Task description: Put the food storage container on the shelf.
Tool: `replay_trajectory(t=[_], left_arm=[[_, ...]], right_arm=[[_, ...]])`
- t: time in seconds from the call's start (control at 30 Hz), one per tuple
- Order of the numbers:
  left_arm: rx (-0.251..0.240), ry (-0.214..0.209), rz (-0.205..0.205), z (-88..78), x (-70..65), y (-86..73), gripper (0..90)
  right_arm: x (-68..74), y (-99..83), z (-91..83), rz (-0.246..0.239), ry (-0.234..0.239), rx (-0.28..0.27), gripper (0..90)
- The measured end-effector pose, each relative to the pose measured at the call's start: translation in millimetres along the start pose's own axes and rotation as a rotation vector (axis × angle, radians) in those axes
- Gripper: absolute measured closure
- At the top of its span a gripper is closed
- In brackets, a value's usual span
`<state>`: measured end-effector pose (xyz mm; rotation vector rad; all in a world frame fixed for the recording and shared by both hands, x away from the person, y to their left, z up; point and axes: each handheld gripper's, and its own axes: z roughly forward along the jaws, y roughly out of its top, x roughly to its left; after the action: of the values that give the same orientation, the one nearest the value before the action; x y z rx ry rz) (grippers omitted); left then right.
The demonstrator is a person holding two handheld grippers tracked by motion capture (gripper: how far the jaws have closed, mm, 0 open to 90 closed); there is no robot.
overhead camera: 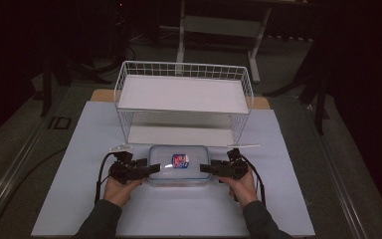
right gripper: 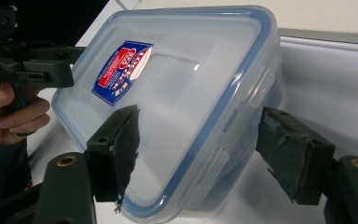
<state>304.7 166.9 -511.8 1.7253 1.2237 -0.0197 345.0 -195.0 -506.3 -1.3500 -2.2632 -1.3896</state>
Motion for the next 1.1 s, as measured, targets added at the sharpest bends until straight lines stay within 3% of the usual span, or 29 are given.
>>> replay_trajectory(t=[0.1, 0.37, 0.67, 0.83, 1.1], left_arm=[[0.008, -0.032, -0.03, 1.6, 4.2, 0.1, 29.0], [0.011, -0.045, -0.06, 1.8, 7.5, 0.6, 30.0], [0.03, -0.117, -0.159, 7.3, 16.0, -0.4, 28.0], [0.04, -0.127, -0.167, 2.2, 15.4, 0.4, 33.3], [0.029, -0.126, -0.121, -12.3, 5.5, -4.0, 43.4]], right_arm=[[-2.8, 0.0, 0.9, 0.009, 0.018, 0.002, 28.5], [-9.3, 0.5, 1.3, 0.047, 0.057, 0.012, 29.3], [-16.1, -0.6, 5.7, 0.112, 0.117, 0.026, 29.1], [-16.6, -1.1, 1.9, 0.129, 0.129, 0.027, 34.6], [-13.8, -7.0, -10.7, 0.131, 0.168, 0.0, 47.1]])
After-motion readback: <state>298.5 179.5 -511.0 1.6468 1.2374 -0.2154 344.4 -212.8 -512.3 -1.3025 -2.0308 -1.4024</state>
